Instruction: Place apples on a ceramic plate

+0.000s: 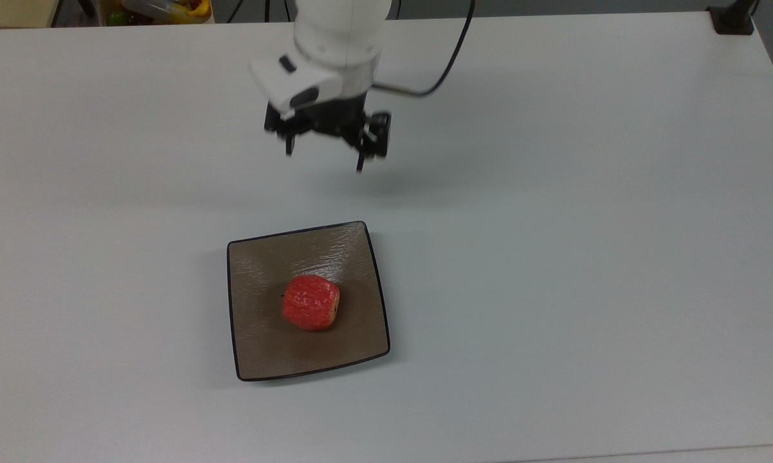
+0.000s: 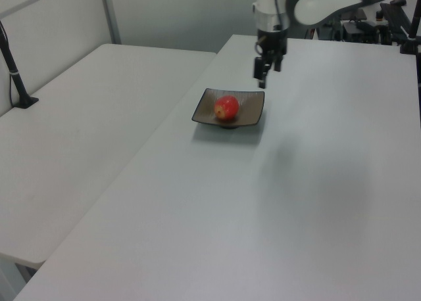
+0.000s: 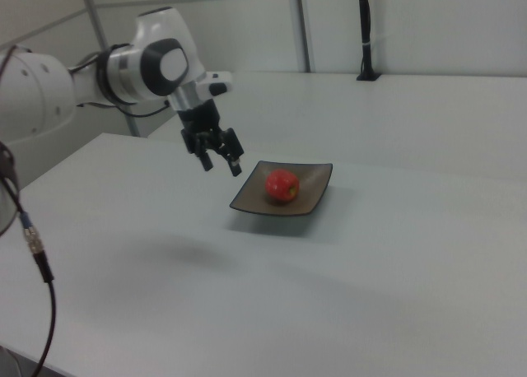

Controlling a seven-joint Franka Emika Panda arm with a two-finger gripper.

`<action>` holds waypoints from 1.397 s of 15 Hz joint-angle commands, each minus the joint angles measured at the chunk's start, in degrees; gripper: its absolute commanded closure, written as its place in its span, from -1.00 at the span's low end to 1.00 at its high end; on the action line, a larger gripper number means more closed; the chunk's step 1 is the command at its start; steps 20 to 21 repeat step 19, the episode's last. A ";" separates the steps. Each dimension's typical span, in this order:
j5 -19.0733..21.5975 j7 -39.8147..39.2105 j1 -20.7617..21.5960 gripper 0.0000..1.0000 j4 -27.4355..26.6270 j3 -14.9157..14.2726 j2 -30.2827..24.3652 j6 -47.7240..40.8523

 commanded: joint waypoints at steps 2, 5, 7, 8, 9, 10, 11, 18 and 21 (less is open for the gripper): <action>2.70 -3.99 2.26 -1.00 -13.15 -3.99 -14.73 -2.07; 11.04 -4.60 4.37 -1.00 -13.33 -9.18 -16.86 -1.29; 11.95 -4.78 4.28 -1.00 -13.24 -9.20 -16.60 -0.93; 11.86 -5.04 4.37 -1.00 -13.94 -9.20 -16.60 -0.15; 11.86 -6.78 4.29 -1.00 -14.64 -9.20 -16.68 0.64; 11.86 -9.41 4.11 -1.00 -14.74 -9.20 -16.60 0.56; 11.95 -11.70 3.85 -1.00 -14.74 -9.20 -16.68 0.22; 12.56 -12.95 3.85 -1.00 -14.56 -9.20 -16.68 -2.25; 12.56 -12.95 3.85 -1.00 -14.56 -9.20 -16.60 -2.25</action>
